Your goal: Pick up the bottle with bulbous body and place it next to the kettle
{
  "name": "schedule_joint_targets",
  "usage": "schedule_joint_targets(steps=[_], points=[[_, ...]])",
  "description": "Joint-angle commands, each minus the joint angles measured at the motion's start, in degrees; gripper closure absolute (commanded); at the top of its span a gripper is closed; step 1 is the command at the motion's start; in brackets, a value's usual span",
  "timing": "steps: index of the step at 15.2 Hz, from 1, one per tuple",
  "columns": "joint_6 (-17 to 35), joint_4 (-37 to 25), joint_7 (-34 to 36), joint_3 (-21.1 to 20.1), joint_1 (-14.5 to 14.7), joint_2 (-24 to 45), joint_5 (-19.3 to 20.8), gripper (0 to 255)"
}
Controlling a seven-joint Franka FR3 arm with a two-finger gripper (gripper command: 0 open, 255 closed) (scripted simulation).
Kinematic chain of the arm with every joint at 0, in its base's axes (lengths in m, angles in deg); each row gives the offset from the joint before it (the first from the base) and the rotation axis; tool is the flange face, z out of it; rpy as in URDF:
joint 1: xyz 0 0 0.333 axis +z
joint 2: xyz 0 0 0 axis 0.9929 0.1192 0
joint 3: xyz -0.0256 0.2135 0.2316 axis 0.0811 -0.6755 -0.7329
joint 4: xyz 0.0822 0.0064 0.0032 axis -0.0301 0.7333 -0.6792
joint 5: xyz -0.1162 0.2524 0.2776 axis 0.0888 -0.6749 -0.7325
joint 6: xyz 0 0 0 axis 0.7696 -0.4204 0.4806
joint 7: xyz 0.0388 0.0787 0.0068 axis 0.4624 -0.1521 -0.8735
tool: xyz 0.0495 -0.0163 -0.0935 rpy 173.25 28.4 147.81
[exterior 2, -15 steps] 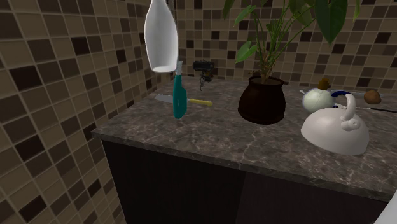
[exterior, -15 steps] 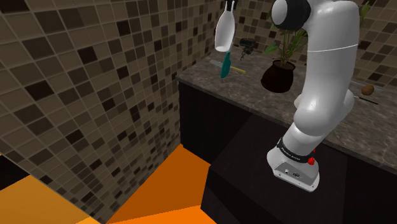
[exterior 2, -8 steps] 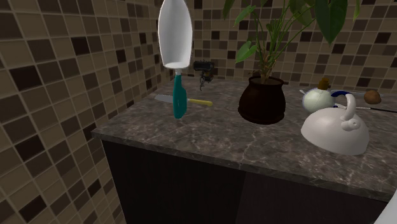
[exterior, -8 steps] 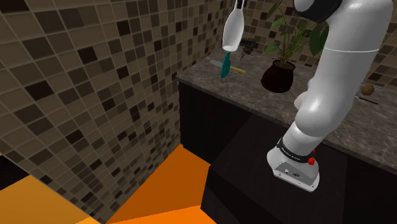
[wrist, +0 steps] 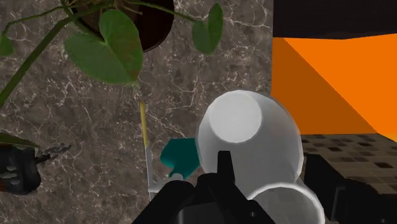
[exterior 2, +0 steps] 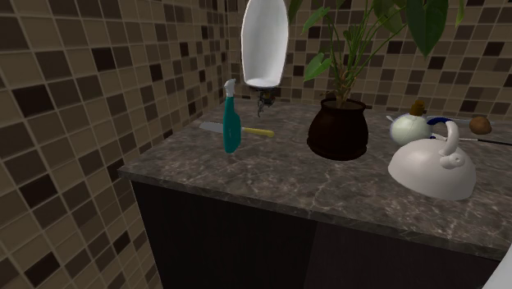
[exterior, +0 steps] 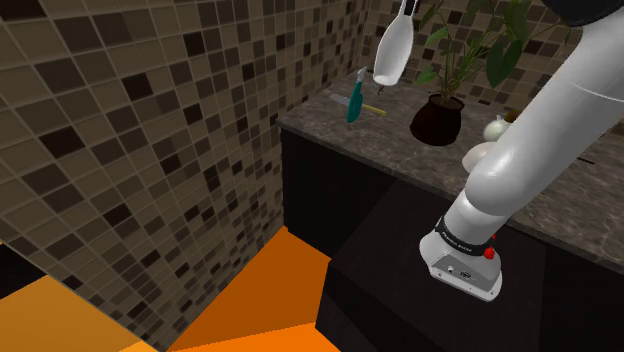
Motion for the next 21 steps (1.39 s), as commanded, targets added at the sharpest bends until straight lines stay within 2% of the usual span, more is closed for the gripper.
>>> schedule_joint_targets(steps=[1,11,21], points=[[0.10,4.41,-0.24,-0.16,-0.18,-4.75,1.99,255],[-3.54,16.71,-4.09,0.20,-3.82,-22.31,9.27,255],[-10.54,21.19,-11.39,2.26,-8.44,-35.59,16.05,255]])
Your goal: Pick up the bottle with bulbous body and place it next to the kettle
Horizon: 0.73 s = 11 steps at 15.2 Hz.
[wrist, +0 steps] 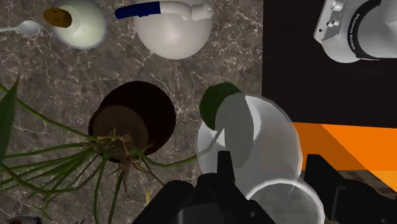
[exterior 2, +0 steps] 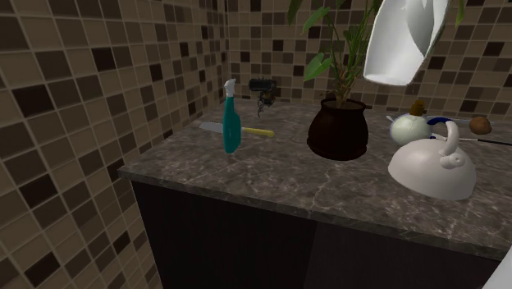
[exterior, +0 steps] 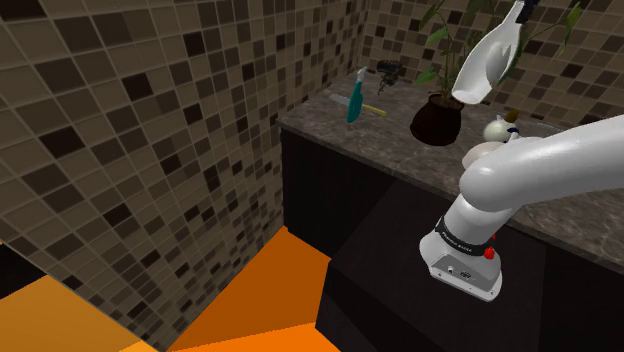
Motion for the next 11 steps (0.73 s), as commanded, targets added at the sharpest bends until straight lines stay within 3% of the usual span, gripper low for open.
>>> schedule_joint_targets(steps=[1,11], points=[[-1.71,-0.43,-1.89,0.69,-0.75,-1.72,1.29,255],[-9.67,-3.31,-13.02,4.87,-4.48,-9.88,9.20,255]])
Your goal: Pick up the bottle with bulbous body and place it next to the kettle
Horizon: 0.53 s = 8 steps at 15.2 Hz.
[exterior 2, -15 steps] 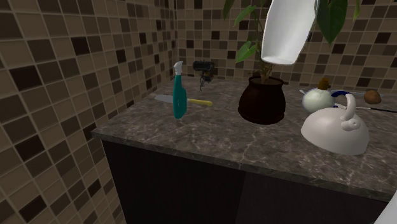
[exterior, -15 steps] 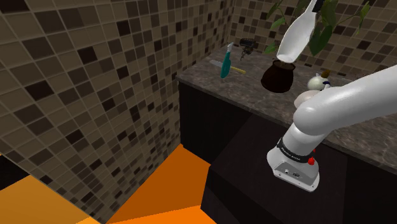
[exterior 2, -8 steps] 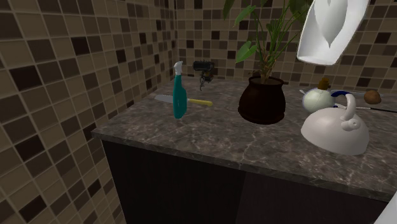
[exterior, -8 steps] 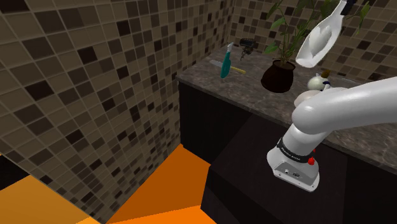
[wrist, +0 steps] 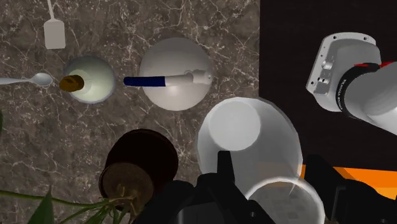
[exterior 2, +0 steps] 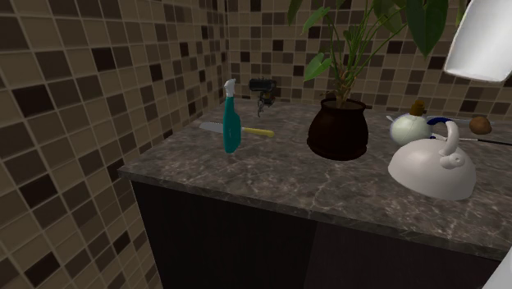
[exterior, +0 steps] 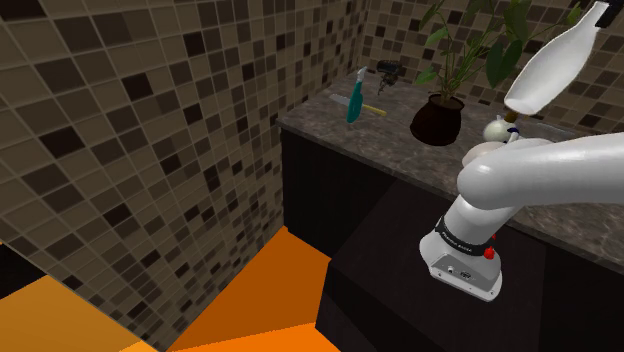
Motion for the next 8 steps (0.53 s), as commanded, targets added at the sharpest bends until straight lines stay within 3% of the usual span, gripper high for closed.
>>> schedule_joint_targets(steps=[1,8], points=[[-1.67,-0.95,-2.42,0.74,-0.67,-1.40,1.68,255],[-6.65,-7.15,-12.40,4.93,-1.67,-3.89,8.42,255]])
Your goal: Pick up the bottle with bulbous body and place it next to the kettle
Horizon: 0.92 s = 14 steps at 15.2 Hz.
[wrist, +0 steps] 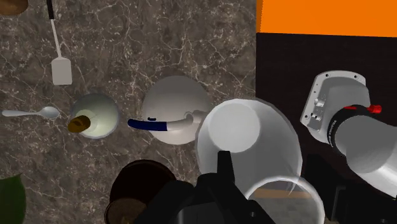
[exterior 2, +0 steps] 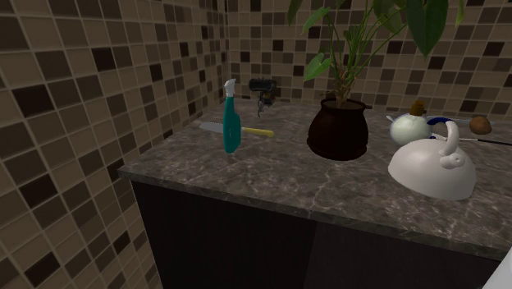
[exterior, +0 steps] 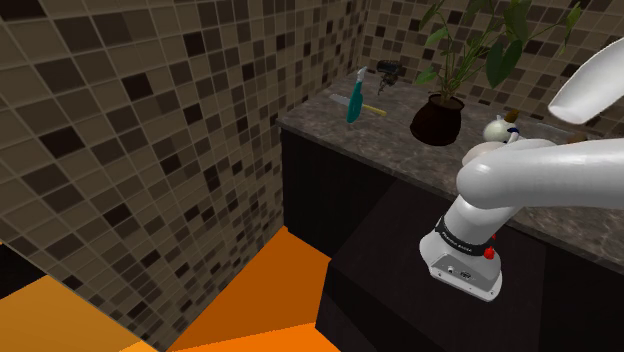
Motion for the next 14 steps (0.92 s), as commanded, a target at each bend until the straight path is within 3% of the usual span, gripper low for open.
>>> schedule_joint_targets(steps=[1,5,14], points=[[-1.27,-1.66,-3.02,1.12,-0.29,-0.77,2.09,255],[-3.82,-7.52,-10.40,4.46,0.09,-0.84,6.82,255],[0.64,3.51,-7.71,4.58,-2.39,-7.23,7.93,255]])
